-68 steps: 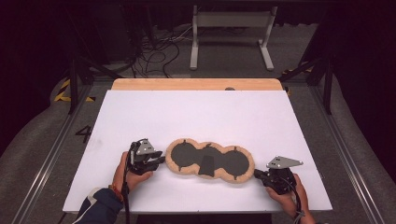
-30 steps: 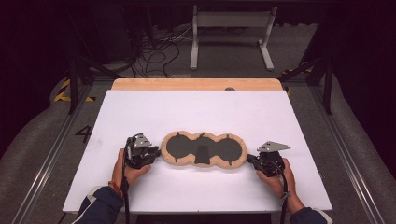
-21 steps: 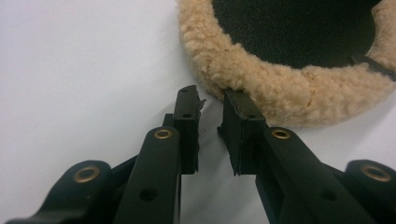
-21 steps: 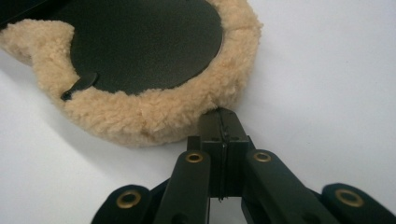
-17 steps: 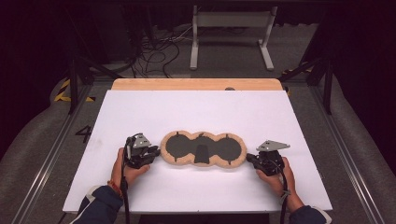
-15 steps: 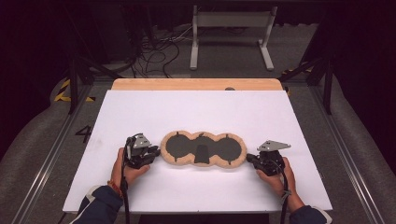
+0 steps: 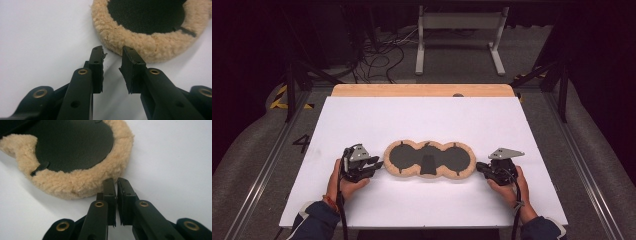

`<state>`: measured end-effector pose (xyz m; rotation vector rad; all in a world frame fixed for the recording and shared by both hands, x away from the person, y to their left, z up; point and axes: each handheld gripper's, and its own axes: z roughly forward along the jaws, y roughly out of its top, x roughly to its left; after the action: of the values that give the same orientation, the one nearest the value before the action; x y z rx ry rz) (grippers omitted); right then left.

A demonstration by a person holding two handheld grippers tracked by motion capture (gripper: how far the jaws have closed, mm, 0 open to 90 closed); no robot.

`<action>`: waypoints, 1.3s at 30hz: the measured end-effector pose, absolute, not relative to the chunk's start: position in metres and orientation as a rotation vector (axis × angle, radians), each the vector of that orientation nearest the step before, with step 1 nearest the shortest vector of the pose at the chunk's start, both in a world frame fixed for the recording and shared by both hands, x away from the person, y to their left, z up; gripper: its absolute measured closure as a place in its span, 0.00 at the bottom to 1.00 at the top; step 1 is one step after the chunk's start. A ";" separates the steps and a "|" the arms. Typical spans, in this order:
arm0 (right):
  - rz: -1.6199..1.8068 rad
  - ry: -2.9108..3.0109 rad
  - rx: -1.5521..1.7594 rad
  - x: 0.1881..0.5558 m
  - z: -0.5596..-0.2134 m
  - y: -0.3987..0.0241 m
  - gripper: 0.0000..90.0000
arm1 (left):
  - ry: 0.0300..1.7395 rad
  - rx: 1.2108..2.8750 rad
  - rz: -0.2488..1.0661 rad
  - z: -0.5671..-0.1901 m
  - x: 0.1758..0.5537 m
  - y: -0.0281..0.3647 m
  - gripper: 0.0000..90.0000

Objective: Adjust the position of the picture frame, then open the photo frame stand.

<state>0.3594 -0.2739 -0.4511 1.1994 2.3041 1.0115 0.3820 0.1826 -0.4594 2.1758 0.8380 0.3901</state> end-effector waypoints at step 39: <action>1.195 2.588 1.018 0.344 -0.434 -0.199 0.88 | 0.842 2.166 0.466 -0.468 0.332 0.232 0.22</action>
<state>0.3437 -0.1989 -0.4342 1.0180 2.5876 1.1945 0.3319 0.2319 -0.4680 2.1661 0.8418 0.4664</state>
